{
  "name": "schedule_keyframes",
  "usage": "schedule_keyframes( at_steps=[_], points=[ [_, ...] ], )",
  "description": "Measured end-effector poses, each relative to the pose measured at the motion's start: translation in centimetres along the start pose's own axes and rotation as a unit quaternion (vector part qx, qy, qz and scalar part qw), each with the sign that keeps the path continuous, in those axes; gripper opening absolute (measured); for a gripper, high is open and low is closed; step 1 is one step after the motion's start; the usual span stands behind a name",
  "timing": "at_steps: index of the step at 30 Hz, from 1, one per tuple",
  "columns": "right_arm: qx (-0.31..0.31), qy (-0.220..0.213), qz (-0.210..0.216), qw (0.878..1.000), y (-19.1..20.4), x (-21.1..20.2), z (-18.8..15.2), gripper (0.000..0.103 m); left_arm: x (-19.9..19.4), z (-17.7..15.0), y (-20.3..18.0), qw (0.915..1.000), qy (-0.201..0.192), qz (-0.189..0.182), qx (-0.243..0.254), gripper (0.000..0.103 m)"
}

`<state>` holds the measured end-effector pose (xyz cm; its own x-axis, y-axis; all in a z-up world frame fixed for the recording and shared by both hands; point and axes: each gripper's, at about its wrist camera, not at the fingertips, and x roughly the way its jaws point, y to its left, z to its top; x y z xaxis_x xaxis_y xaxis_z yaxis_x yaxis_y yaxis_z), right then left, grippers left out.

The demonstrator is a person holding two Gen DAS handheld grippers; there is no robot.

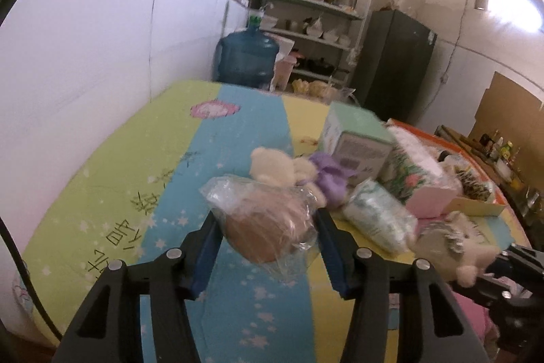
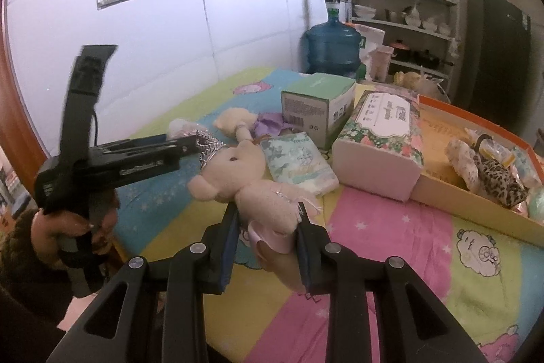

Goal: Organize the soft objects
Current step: 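Grasp the bagged plush bunny with the left gripper while the right holds its bunny, then carry the bagged bunny and pink-dressed bunny in both grippers over the orange tray box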

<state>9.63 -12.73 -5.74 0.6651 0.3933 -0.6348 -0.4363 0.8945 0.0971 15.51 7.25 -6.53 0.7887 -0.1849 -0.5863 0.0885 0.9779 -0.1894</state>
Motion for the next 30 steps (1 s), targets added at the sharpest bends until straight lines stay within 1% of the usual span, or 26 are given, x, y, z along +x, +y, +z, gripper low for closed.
schedule_keyframes(
  at_steps=[3, 12, 18, 30],
  points=[
    [0.003, -0.007, -0.004, 1.0, -0.2, -0.5, 0.2, 0.031, -1.0, 0.5, -0.9, 0.9999, -0.011, -0.006, 0.007, 0.055],
    [0.02, -0.033, -0.031, 0.999, -2.1, -2.5, 0.3, 0.031, -2.5, 1.8, -5.6, 0.9974, -0.035, -0.044, 0.045, 0.055],
    [0.039, -0.053, -0.062, 0.996, -4.6, -4.4, 0.2, 0.031, -2.4, 2.8, -8.9, 0.9949, -0.044, -0.067, 0.061, 0.055],
    [0.077, -0.085, -0.125, 0.986, -10.5, -8.6, -0.6, 0.031, -1.7, 3.9, -15.8, 0.9896, -0.049, -0.107, 0.082, 0.055]
  ],
)
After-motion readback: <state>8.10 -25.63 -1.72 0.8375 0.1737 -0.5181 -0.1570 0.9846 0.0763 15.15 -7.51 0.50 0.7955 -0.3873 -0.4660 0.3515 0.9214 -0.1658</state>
